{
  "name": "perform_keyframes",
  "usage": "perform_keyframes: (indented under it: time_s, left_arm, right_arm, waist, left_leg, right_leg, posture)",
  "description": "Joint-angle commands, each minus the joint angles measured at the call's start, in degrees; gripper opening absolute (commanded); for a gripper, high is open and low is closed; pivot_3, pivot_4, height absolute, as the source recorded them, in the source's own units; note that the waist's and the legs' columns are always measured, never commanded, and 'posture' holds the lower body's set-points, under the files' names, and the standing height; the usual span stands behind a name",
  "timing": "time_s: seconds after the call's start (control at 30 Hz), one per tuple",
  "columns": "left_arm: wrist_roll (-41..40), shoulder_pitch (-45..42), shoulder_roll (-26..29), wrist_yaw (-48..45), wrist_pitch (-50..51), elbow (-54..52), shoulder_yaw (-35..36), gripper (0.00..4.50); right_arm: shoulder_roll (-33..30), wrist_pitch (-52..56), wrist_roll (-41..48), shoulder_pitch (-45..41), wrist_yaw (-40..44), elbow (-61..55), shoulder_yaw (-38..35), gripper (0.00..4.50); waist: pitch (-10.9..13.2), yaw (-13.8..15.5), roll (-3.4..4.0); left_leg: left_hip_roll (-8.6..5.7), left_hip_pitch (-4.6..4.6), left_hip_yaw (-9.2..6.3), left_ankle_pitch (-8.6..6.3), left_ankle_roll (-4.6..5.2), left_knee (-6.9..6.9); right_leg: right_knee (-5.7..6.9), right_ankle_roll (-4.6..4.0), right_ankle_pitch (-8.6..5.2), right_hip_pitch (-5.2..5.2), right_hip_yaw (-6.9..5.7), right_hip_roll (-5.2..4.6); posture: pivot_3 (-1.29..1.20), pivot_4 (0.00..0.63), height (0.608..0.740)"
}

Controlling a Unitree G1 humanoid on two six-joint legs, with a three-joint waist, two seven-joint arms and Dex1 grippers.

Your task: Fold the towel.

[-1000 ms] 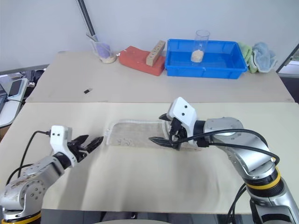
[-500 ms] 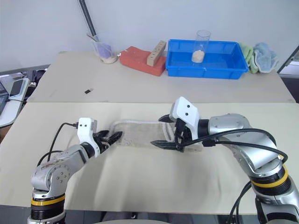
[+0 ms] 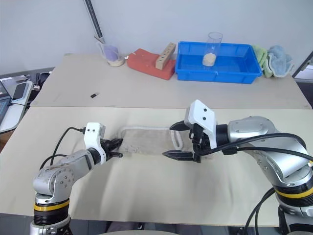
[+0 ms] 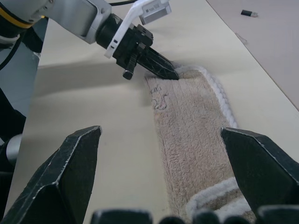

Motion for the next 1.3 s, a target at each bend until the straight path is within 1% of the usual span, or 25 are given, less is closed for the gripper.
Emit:
perform_keyframes:
  time_s: [0.03,0.17,0.27,0.37,0.43,0.5,0.57,0.73,0.8,0.9,1.0,1.1,1.17,1.2,1.27,1.3]
  left_arm:
    - [-4.6,-5.3,1.9,-4.2,3.6,-4.3,-2.1,0.02]
    - [-8.2,-12.5,3.4,-8.4,6.9,-5.0,-5.7,0.02]
    - [-8.8,-16.9,4.3,-11.7,6.8,-3.1,-9.7,0.02]
    - [-7.7,-20.3,3.0,-13.9,4.1,0.1,-14.1,0.02]
    - [-4.7,-23.1,-0.5,-13.6,0.0,4.3,-18.2,0.02]
    - [-2.1,-25.8,-5.1,-12.4,-3.9,8.5,-21.0,0.02]
    - [-0.6,-28.3,-9.7,-10.6,-6.3,11.9,-21.3,0.02]
    - [1.5,-30.9,-15.8,-7.8,-8.3,14.7,-20.3,0.02]
    - [1.9,-30.9,-17.4,-7.7,-8.6,14.9,-21.5,0.02]
    - [4.0,-30.3,-18.4,-9.1,-10.2,16.2,-25.6,0.02]
    - [7.2,-29.5,-18.0,-11.2,-13.7,19.3,-30.3,0.02]
    - [10.3,-29.0,-17.6,-12.4,-17.1,22.5,-32.9,0.02]
    - [11.0,-28.9,-17.5,-13.9,-18.0,23.5,-33.8,0.67]
    - [11.3,-29.0,-17.4,-14.6,-18.4,23.5,-34.2,0.85]
    - [11.2,-29.2,-17.7,-15.8,-18.3,22.6,-34.0,1.80]
    - [11.1,-29.3,-17.7,-16.5,-18.5,21.8,-33.8,2.36]
  right_arm:
    - [-3.3,1.0,2.6,0.0,1.1,-2.1,-5.2,4.50]
    - [-8.8,2.2,4.5,3.1,3.6,-2.3,-9.8,4.50]
    - [-14.1,2.9,5.2,7.3,6.1,-2.3,-14.7,4.50]
    - [-17.9,3.3,5.0,12.6,8.2,-2.3,-20.0,4.50]
    - [-19.2,3.8,4.2,16.6,8.9,-2.8,-24.2,4.50]
    - [-19.8,4.7,4.0,20.0,9.1,-3.7,-27.9,4.50]
    - [-19.7,6.0,4.6,22.5,8.8,-5.0,-31.1,4.50]
    - [-18.9,8.7,6.0,27.0,8.5,-8.2,-36.9,4.50]
    - [-18.9,9.6,6.3,28.4,8.6,-8.8,-38.9,4.50]
    - [-19.1,10.1,6.2,30.0,8.7,-9.1,-40.9,4.50]
    - [-19.1,10.1,6.3,30.8,8.6,-9.2,-41.9,4.50]
    - [-19.1,9.9,6.3,31.1,8.3,-9.2,-42.0,4.50]
    - [-19.0,9.7,6.2,31.2,8.1,-9.1,-41.9,4.50]
    - [-19.0,9.6,6.3,31.2,8.0,-9.1,-41.8,4.50]
    - [-18.9,9.4,6.2,31.2,7.7,-8.9,-41.6,4.50]
    - [-18.8,9.3,6.1,31.2,7.5,-8.8,-41.4,4.50]
  waist:
    - [0.0,0.1,-0.03]
    - [0.0,0.4,-0.04]
    - [0.0,0.2,-0.03]
    - [0.1,0.0,-0.10]
    - [0.1,0.1,-0.19]
    - [0.2,0.4,-0.30]
    - [0.2,0.5,-0.33]
    - [0.2,0.1,-0.32]
    - [0.2,0.1,-0.31]
    - [0.2,0.3,-0.31]
    - [0.2,0.4,-0.30]
    - [0.2,0.3,-0.30]
    - [0.2,0.3,-0.30]
    - [0.2,0.3,-0.30]
    - [0.2,0.4,-0.30]
    - [0.2,0.4,-0.30]
  left_leg:
    - [0.00,-0.07,-0.01,0.00,0.00,0.02]
    - [0.00,-0.25,-0.04,0.00,0.00,0.09]
    - [-0.01,-0.25,0.00,0.00,0.00,0.07]
    - [0.01,-0.27,0.02,0.00,0.00,0.07]
    - [0.03,-0.28,0.03,0.01,0.00,0.07]
    - [0.00,-0.29,0.03,0.01,0.00,0.11]
    - [-0.03,-0.40,0.04,0.01,0.00,0.18]
    - [0.00,-0.65,0.13,0.01,0.01,0.15]
    - [0.00,-0.64,0.14,0.01,0.01,0.15]
    - [-0.03,-0.55,0.15,0.02,0.00,0.23]
    - [-0.05,-0.50,0.15,0.02,0.00,0.26]
    - [-0.06,-0.51,0.16,0.02,0.00,0.25]
    - [-0.05,-0.50,0.16,0.02,0.00,0.25]
    - [-0.05,-0.51,0.16,0.02,0.00,0.25]
    - [-0.05,-0.51,0.17,0.02,0.00,0.25]
    - [-0.05,-0.50,0.17,0.02,0.00,0.25]
  right_leg:
    - [-0.03,0.00,0.00,-0.04,0.00,0.01]
    - [-0.13,0.01,0.01,-0.08,-0.03,0.05]
    - [-0.21,0.01,0.02,-0.02,-0.02,0.04]
    - [-0.21,0.01,0.02,-0.02,-0.01,0.09]
    - [-0.20,0.01,0.02,-0.01,-0.01,0.11]
    - [-0.22,0.01,0.02,0.03,-0.01,0.10]
    - [-0.25,0.02,0.02,0.02,-0.01,0.08]
    - [-0.26,0.04,0.03,0.03,0.05,0.11]
    - [-0.23,0.04,0.03,0.03,0.06,0.13]
    - [-0.23,0.05,0.03,0.05,0.06,0.11]
    - [-0.26,0.08,0.05,0.05,0.07,0.09]
    - [-0.26,0.08,0.05,0.05,0.07,0.09]
    - [-0.25,0.08,0.05,0.05,0.08,0.10]
    - [-0.25,0.08,0.05,0.05,0.08,0.10]
    - [-0.25,0.08,0.05,0.05,0.08,0.10]
    - [-0.26,0.08,0.05,0.05,0.08,0.10]
  posture:
    - [0.00,0.150,0.740]
    - [0.00,0.150,0.740]
    - [0.00,0.150,0.740]
    - [0.00,0.150,0.740]
    - [0.00,0.150,0.740]
    - [0.00,0.150,0.740]
    - [0.00,0.150,0.740]
    - [0.00,0.150,0.740]
    - [0.00,0.150,0.740]
    - [0.00,0.150,0.740]
    - [0.00,0.150,0.740]
    - [0.00,0.150,0.740]
    - [0.00,0.150,0.740]
    - [0.00,0.150,0.740]
    - [0.00,0.150,0.740]
    - [0.00,0.150,0.740]
